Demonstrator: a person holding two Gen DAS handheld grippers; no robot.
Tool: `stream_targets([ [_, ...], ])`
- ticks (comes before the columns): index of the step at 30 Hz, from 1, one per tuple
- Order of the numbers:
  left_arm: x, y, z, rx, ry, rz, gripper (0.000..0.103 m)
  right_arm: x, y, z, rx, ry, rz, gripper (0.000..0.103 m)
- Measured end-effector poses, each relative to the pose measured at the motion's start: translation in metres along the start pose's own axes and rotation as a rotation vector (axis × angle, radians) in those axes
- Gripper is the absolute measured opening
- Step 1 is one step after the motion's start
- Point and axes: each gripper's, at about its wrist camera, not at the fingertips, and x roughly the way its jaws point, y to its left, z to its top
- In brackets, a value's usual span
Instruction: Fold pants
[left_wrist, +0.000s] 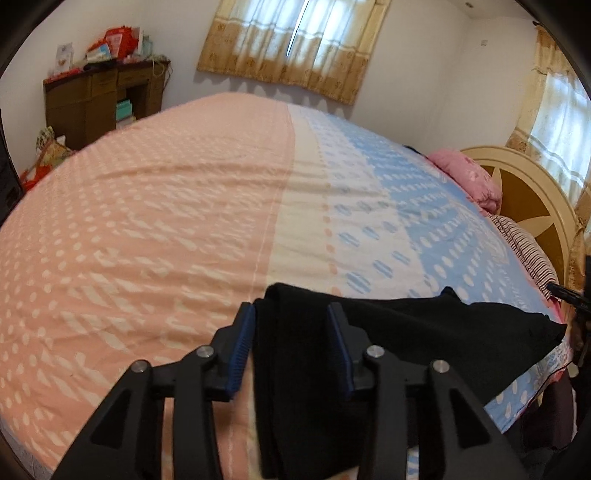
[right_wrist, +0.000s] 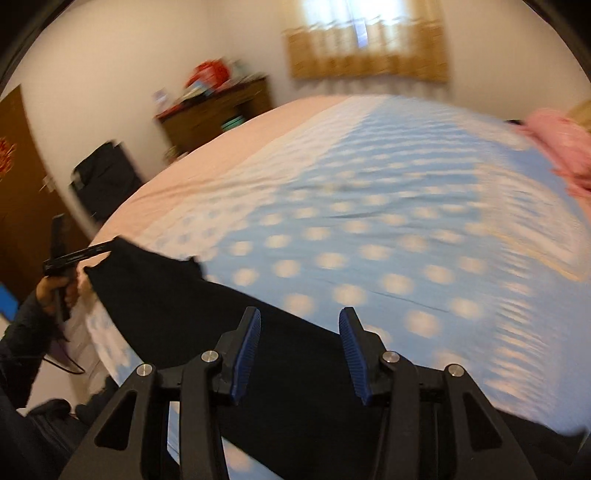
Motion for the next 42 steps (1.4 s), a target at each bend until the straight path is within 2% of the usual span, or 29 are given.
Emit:
stream_targets([
  [2,0.004,0.001,-0.004,0.003,0.022,0.001,0.039,0.038,0.028,0.014,-0.037,0.030,0.053,0.046],
  [3,0.004,0.001,-0.005,0.004,0.018,0.005,0.034,0.054,0.037,0.019,-0.040,0.041,0.075,0.046],
  [4,0.003,0.001,-0.006,0.002,0.014,0.002,0.024,0.072,0.048,0.026,-0.039,0.056,0.109,0.046],
  [6,0.002,0.003,-0.007,-0.010,0.009,-0.006,0.016,0.097,0.064,0.037,-0.020,0.071,0.161,0.046],
  [10,0.001,0.006,-0.010,-0.020,-0.007,-0.016,0.016,0.152,0.081,0.054,0.054,0.125,0.236,0.046],
  [14,0.000,0.004,-0.016,-0.004,-0.020,-0.008,0.016,0.190,0.090,0.055,0.117,0.203,0.291,0.046],
  [15,-0.001,0.003,-0.018,0.008,-0.025,0.000,0.016,0.194,0.092,0.054,0.122,0.218,0.302,0.044],
  [16,-0.002,0.002,-0.020,0.027,-0.029,0.012,0.016,0.199,0.095,0.052,0.121,0.240,0.312,0.026],
  [18,-0.004,-0.001,-0.024,0.062,-0.040,0.035,0.016,0.203,0.103,0.048,0.086,0.265,0.278,0.011],
  [19,-0.005,-0.003,-0.026,0.080,-0.045,0.048,0.017,0.202,0.107,0.048,0.071,0.264,0.258,0.007],
  [25,-0.009,-0.010,-0.030,0.146,-0.051,0.101,0.019,0.180,0.104,0.070,0.103,0.162,0.198,0.004],
  [29,-0.010,-0.015,-0.035,0.170,-0.056,0.127,0.021,0.207,0.102,0.061,0.097,0.222,0.124,0.004],
  [30,-0.010,-0.015,-0.036,0.166,-0.058,0.127,0.022,0.211,0.103,0.057,0.083,0.238,0.122,0.004],
  [32,-0.012,-0.011,-0.034,0.134,-0.057,0.129,0.026,0.207,0.107,0.054,0.047,0.199,0.114,0.005],
  [33,-0.015,-0.011,-0.032,0.123,-0.061,0.125,0.026,0.204,0.107,0.054,0.052,0.191,0.124,0.009],
  [35,-0.022,-0.010,-0.026,0.120,-0.082,0.123,0.027,0.195,0.107,0.055,0.060,0.184,0.127,0.034],
  [36,-0.024,-0.011,-0.023,0.121,-0.086,0.122,0.028,0.188,0.109,0.057,0.052,0.167,0.123,0.057],
  [37,-0.024,-0.010,-0.018,0.117,-0.086,0.106,0.028,0.178,0.112,0.058,0.044,0.135,0.128,0.061],
  [40,-0.016,-0.007,-0.001,0.064,-0.060,0.050,0.028,0.157,0.123,0.059,0.012,0.073,0.135,0.061],
  [42,-0.005,-0.007,0.004,0.061,-0.032,0.050,0.029,0.145,0.141,0.058,-0.013,0.059,0.188,0.061],
])
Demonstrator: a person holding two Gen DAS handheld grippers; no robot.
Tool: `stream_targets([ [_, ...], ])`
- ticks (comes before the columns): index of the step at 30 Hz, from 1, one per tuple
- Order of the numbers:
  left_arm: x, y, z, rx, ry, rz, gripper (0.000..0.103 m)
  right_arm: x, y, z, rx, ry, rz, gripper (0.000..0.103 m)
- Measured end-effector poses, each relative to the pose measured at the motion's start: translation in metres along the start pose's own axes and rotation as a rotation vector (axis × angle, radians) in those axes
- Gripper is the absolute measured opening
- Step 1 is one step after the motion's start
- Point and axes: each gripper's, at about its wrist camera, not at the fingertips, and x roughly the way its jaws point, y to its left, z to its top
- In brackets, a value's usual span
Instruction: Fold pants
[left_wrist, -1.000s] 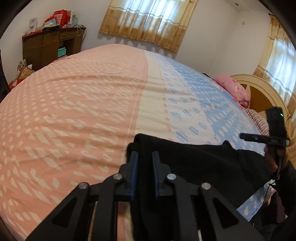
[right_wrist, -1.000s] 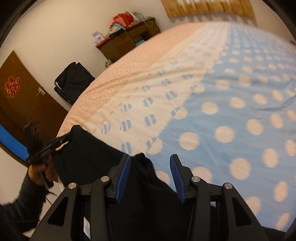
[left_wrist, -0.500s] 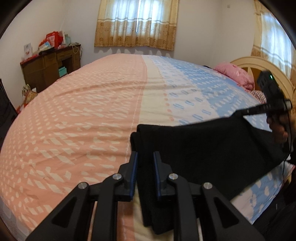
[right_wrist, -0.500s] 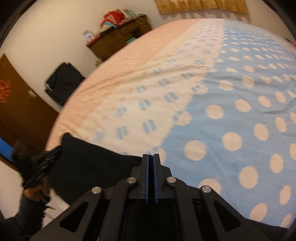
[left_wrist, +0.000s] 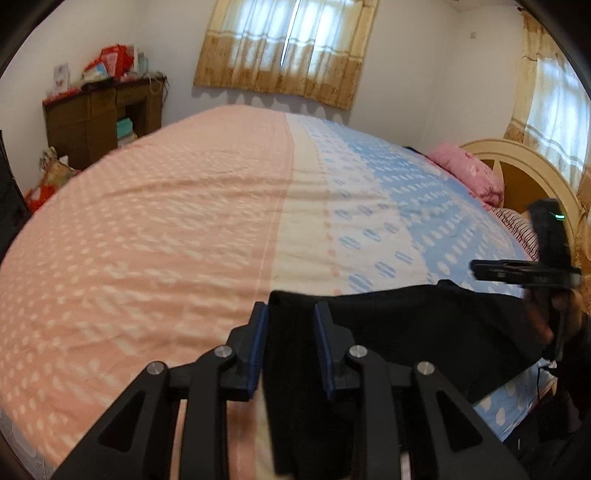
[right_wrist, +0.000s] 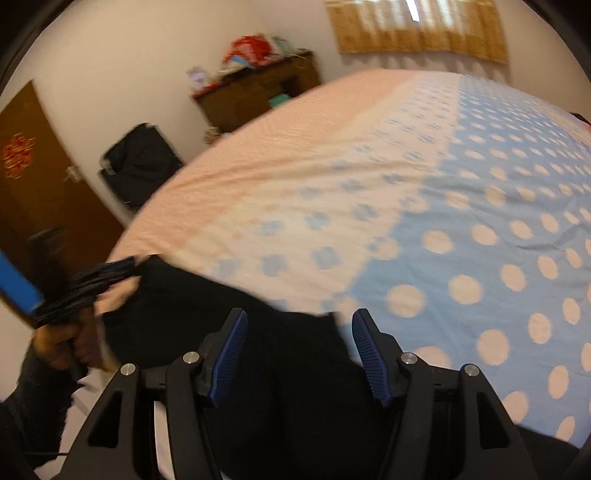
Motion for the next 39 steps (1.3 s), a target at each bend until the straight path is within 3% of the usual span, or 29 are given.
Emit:
stream_targets([
  [4,0.028,-0.007,0.000,0.052,0.076,0.110,0.032,0.000,0.056,-0.014,-0.091,0.000,0.175,0.061],
  [8,0.030,0.000,0.001,0.030,0.064,0.112,0.043,0.028,0.107,-0.043,-0.210,0.100,0.288,0.061],
  [10,0.033,0.006,0.001,0.020,0.059,0.112,0.053,0.048,0.120,-0.058,-0.243,0.167,0.284,0.061],
  [12,0.035,0.014,0.002,-0.025,0.063,0.085,0.055,0.073,0.129,-0.076,-0.266,0.266,0.264,0.061],
  [14,0.032,0.016,0.003,-0.027,0.060,0.081,0.055,0.071,0.137,-0.083,-0.314,0.237,0.239,0.061],
  [16,0.025,0.014,0.002,-0.025,0.045,0.090,0.055,0.067,0.138,-0.080,-0.308,0.254,0.264,0.061],
  [19,0.006,0.010,-0.004,-0.017,0.001,0.116,0.052,0.052,0.135,-0.070,-0.285,0.202,0.315,0.061],
  [24,-0.020,0.007,-0.016,-0.008,-0.034,0.120,0.052,0.044,0.134,-0.060,-0.290,0.120,0.241,0.060],
  [28,-0.036,0.008,-0.029,-0.018,-0.040,0.123,0.052,0.044,0.143,-0.068,-0.360,0.103,0.184,0.046],
  [32,-0.037,0.008,-0.036,-0.023,-0.037,0.130,0.051,0.068,0.157,-0.073,-0.450,0.140,0.107,0.041],
  [34,-0.030,0.002,-0.037,-0.008,-0.034,0.126,0.051,0.084,0.155,-0.079,-0.469,0.215,0.076,0.038],
  [37,-0.017,-0.005,-0.042,0.037,-0.003,0.177,0.051,0.084,0.149,-0.079,-0.476,0.216,0.084,0.038],
  [39,-0.014,-0.002,-0.041,0.007,0.002,0.175,0.051,0.075,0.143,-0.075,-0.432,0.228,0.112,0.038],
])
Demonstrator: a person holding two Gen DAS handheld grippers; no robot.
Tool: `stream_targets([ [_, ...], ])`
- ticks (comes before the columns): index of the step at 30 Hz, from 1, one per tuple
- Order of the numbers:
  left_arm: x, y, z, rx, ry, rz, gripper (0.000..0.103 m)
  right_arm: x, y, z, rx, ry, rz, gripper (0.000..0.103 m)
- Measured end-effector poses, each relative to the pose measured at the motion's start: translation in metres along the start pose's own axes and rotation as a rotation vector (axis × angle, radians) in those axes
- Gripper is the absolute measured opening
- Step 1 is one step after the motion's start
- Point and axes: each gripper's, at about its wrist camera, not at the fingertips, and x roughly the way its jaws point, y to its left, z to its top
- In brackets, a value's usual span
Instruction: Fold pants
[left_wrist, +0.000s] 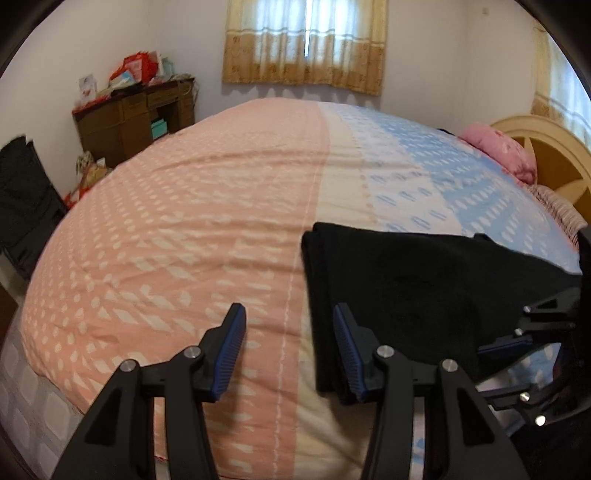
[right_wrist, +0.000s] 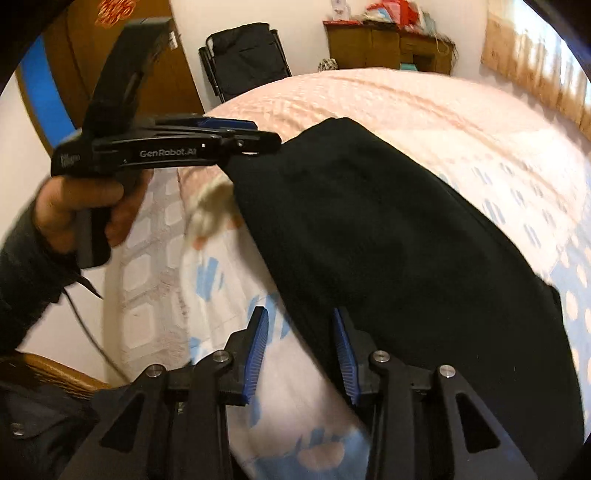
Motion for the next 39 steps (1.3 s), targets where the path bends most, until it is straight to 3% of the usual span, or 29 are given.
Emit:
stream_targets([
  [2,-0.011,-0.002,0.003,-0.009,-0.044,-0.004,0.051,-0.018,-0.007,-0.004,0.031,-0.041,0.003,0.038],
  [5,-0.028,-0.013,0.009,0.033,-0.120,0.048,0.051,-0.055,-0.035,-0.022,0.087,-0.104,-0.064,0.038],
  [11,-0.038,-0.051,0.029,0.097,-0.153,-0.042,0.053,-0.142,-0.115,-0.084,0.299,-0.200,-0.276,0.042],
  [13,-0.033,-0.068,0.034,0.125,-0.134,-0.102,0.060,-0.186,-0.145,-0.120,0.411,-0.228,-0.366,0.043],
  [16,-0.020,-0.104,0.038,0.182,-0.101,-0.181,0.060,-0.247,-0.180,-0.171,0.562,-0.247,-0.532,0.043],
  [21,0.005,-0.170,0.036,0.306,-0.034,-0.319,0.060,-0.375,-0.231,-0.300,0.987,-0.300,-0.825,0.043],
  [23,0.011,-0.202,0.033,0.372,-0.010,-0.388,0.060,-0.415,-0.238,-0.345,1.073,-0.309,-0.932,0.043],
  [25,0.012,-0.232,0.030,0.434,0.015,-0.456,0.059,-0.436,-0.245,-0.374,1.111,-0.275,-0.979,0.043],
  [27,0.010,-0.253,0.028,0.476,0.035,-0.510,0.057,-0.450,-0.258,-0.408,1.156,-0.224,-0.970,0.043],
  [30,0.008,-0.293,0.023,0.544,0.058,-0.598,0.053,-0.451,-0.277,-0.441,1.213,-0.217,-0.876,0.043],
  [34,0.011,-0.338,0.010,0.619,0.112,-0.680,0.037,-0.436,-0.287,-0.455,1.208,-0.221,-0.755,0.043],
  [39,0.014,-0.375,-0.014,0.707,0.171,-0.738,0.036,-0.421,-0.282,-0.454,1.136,-0.227,-0.632,0.043],
])
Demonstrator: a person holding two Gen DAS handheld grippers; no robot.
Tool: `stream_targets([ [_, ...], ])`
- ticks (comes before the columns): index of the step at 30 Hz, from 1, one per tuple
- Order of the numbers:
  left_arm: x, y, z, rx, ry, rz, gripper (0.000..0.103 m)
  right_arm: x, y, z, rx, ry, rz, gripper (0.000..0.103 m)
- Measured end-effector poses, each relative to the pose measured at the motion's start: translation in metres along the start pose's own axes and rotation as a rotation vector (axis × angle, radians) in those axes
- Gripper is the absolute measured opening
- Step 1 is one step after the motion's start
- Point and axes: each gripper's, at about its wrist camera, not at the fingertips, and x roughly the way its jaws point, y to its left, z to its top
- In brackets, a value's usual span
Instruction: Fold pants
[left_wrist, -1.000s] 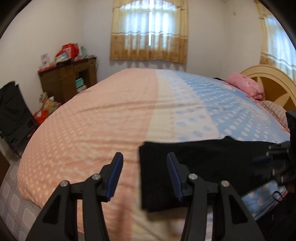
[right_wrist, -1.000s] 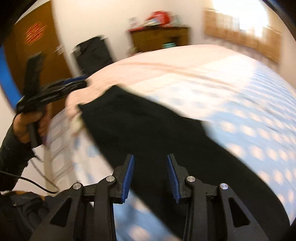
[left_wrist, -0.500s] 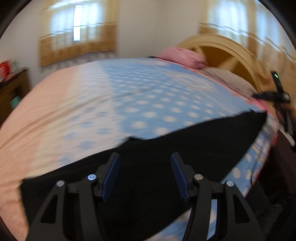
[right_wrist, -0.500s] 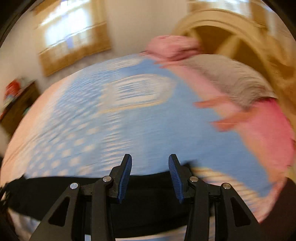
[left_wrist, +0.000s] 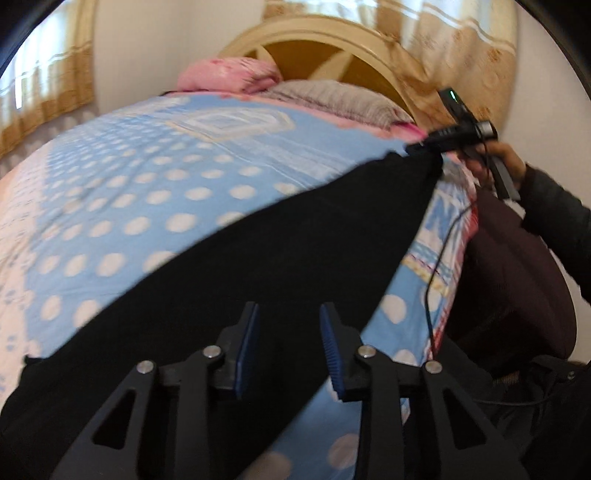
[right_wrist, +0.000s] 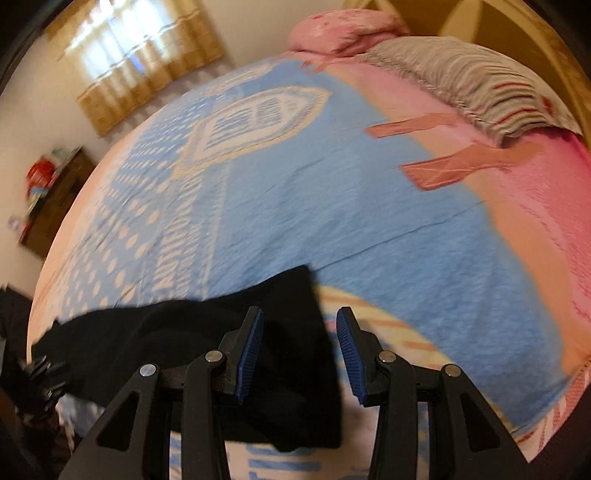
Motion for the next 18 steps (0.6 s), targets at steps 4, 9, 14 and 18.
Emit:
stream_targets([
  [4,0.019,-0.011,-0.005,0.033,0.040,-0.026,0.036,0.004,0.013,-0.007,-0.077,0.015,-0.102,0.019],
  [9,0.034,-0.008,-0.010,0.009,0.072,-0.036,0.034,-0.009,0.019,0.000,-0.076,-0.062,-0.112,0.008],
  [14,0.033,-0.005,-0.011,-0.010,0.071,-0.046,0.034,-0.017,0.026,0.019,-0.090,-0.142,-0.170,0.008],
  [18,0.034,-0.009,-0.013,0.023,0.069,-0.021,0.038,0.009,0.022,0.030,-0.088,-0.100,-0.201,0.008],
])
